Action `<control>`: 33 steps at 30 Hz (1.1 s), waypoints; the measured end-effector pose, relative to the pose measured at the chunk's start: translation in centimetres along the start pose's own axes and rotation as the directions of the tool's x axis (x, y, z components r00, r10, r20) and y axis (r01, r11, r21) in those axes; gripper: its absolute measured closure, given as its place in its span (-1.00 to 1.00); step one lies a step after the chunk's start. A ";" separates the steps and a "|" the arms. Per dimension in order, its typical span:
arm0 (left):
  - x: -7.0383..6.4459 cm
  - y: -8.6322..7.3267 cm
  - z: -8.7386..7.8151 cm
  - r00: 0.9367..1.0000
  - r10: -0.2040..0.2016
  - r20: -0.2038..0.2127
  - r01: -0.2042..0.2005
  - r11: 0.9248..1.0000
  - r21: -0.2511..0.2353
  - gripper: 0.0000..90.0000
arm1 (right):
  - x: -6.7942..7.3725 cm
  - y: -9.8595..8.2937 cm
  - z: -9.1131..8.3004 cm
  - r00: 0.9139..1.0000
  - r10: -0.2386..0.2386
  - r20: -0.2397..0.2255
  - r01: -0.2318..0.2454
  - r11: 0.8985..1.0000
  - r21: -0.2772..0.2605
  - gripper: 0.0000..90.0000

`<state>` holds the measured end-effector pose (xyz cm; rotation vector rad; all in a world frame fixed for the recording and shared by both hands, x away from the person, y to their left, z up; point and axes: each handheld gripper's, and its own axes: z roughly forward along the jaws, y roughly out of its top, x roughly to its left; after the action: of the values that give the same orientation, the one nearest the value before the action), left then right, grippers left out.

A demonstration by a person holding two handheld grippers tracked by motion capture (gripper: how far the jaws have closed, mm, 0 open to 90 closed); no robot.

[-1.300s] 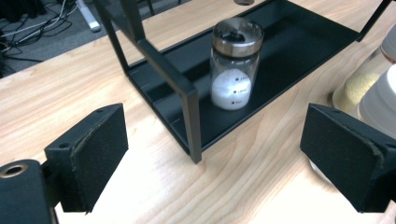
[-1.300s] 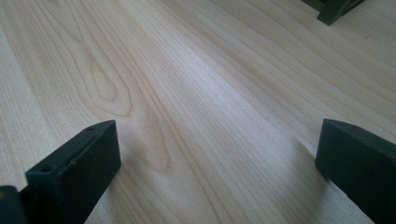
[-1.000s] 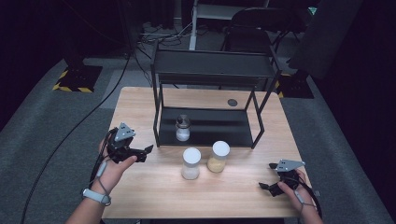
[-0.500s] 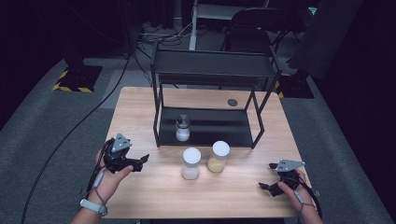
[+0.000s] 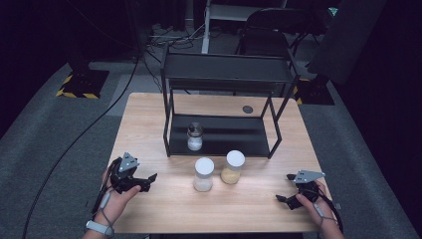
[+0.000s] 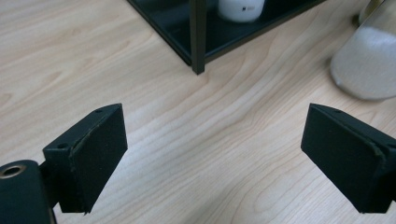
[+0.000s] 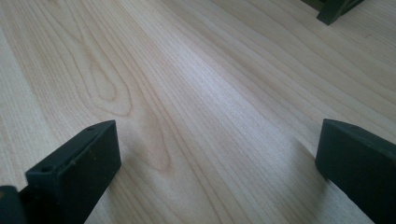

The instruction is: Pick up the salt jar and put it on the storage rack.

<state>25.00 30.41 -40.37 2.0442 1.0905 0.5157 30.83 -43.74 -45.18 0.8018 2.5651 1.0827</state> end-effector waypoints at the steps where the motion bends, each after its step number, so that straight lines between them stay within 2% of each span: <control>1: 0.0 -0.3 0.2 1.000 -0.005 0.000 0.005 1.000 0.002 -0.85 | 0.0 0.0 0.0 1.000 0.000 0.000 0.000 1.000 0.000 -1.00; 14: 0.3 -2.1 1.3 1.000 -0.007 -0.007 0.008 0.999 0.032 -0.85 | 0.0 0.0 0.0 1.000 0.000 0.000 0.000 1.000 0.000 -1.00; 18: 0.4 -2.7 1.8 1.000 -0.023 -0.006 0.023 0.999 0.042 -0.85 | 0.0 0.0 0.0 1.000 0.000 -0.001 0.000 1.000 0.000 -1.00; 33: 0.6 -3.7 2.8 0.999 -0.038 -0.022 0.041 0.994 0.105 -0.91 | 0.1 0.0 0.0 1.000 0.000 -0.001 0.000 1.000 -0.001 -1.00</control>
<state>25.11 31.04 -45.00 2.1077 1.1903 0.4685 30.75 -43.75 -45.19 0.8011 2.5653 1.0838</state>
